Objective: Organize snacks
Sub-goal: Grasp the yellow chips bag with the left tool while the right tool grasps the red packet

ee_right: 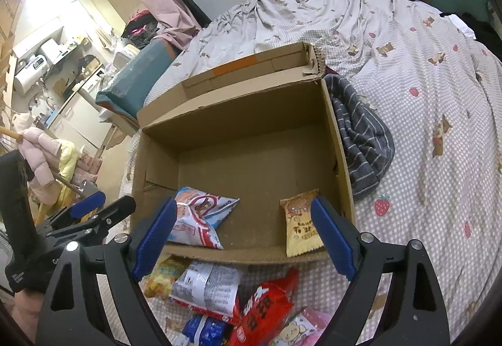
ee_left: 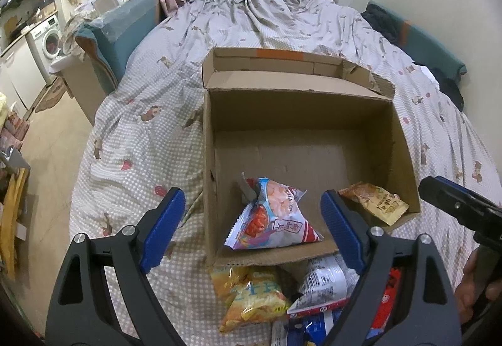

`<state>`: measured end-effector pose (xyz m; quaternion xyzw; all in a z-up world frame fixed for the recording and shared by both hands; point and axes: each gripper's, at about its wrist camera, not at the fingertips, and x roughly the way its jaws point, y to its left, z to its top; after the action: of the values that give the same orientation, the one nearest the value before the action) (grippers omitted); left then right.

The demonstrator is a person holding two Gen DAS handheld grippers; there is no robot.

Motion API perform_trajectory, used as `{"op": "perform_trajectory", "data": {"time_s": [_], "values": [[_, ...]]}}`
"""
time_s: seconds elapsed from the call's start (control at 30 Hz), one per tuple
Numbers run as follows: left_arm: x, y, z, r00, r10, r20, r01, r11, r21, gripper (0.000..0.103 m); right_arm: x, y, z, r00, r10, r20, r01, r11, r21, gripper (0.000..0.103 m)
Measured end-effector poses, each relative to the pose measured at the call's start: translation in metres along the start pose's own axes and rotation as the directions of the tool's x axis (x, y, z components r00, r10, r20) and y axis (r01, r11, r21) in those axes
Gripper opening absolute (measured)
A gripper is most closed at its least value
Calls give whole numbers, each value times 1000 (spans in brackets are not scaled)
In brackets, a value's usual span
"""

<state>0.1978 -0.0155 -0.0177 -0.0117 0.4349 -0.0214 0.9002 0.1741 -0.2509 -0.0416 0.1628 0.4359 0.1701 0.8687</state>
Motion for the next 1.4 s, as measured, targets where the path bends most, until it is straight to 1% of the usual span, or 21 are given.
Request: {"op": "perform_trajectory", "data": {"time_s": [0.23,0.37,0.5,0.63,0.73,0.87,0.9,1.0,1.07,1.1,1.2,1.27,1.4], "values": [[-16,4,-15,1000,8,-4,-8,1000,12,86,-18,7,-14,1000,3,-2,-3,1000,-15,90],[-24,7,-25,1000,12,-14,-12,1000,7,86,-26,5,-27,1000,14,-18,-14,1000,14,90],[-31,9,-33,1000,13,-24,-13,1000,4,86,-33,5,-39,1000,7,-29,-7,1000,21,90],[-35,11,-43,999,14,-42,-14,1000,2,86,-37,0,-51,999,12,-50,-10,999,52,90],[-35,18,-48,998,18,-62,-20,1000,-21,86,-40,-4,-60,998,13,-65,-8,997,77,90],[-25,35,-54,991,32,-127,-44,995,-92,86,-38,-13,-71,995,14,-96,-1,990,138,90],[-20,41,-55,988,30,-153,-48,992,-119,86,-37,-15,-72,995,16,-102,0,989,150,90],[-7,49,-63,977,20,-214,-53,988,-147,86,-33,-23,-77,992,19,-121,3,983,183,90],[6,49,-69,964,4,-267,-47,987,-154,86,-30,-28,-79,991,16,-135,11,980,197,90],[15,49,-72,954,-10,-298,-41,985,-165,86,-29,-30,-79,990,16,-141,13,978,207,90],[39,50,-80,934,-53,-354,-32,972,-232,86,-28,-37,-80,989,30,-142,5,970,243,90],[59,44,-80,916,-57,-398,-36,974,-223,86,-28,-38,-80,990,31,-139,5,968,251,90],[82,28,-80,898,-77,-434,-14,979,-203,86,-29,-41,-80,990,21,-138,14,968,249,90]]}}
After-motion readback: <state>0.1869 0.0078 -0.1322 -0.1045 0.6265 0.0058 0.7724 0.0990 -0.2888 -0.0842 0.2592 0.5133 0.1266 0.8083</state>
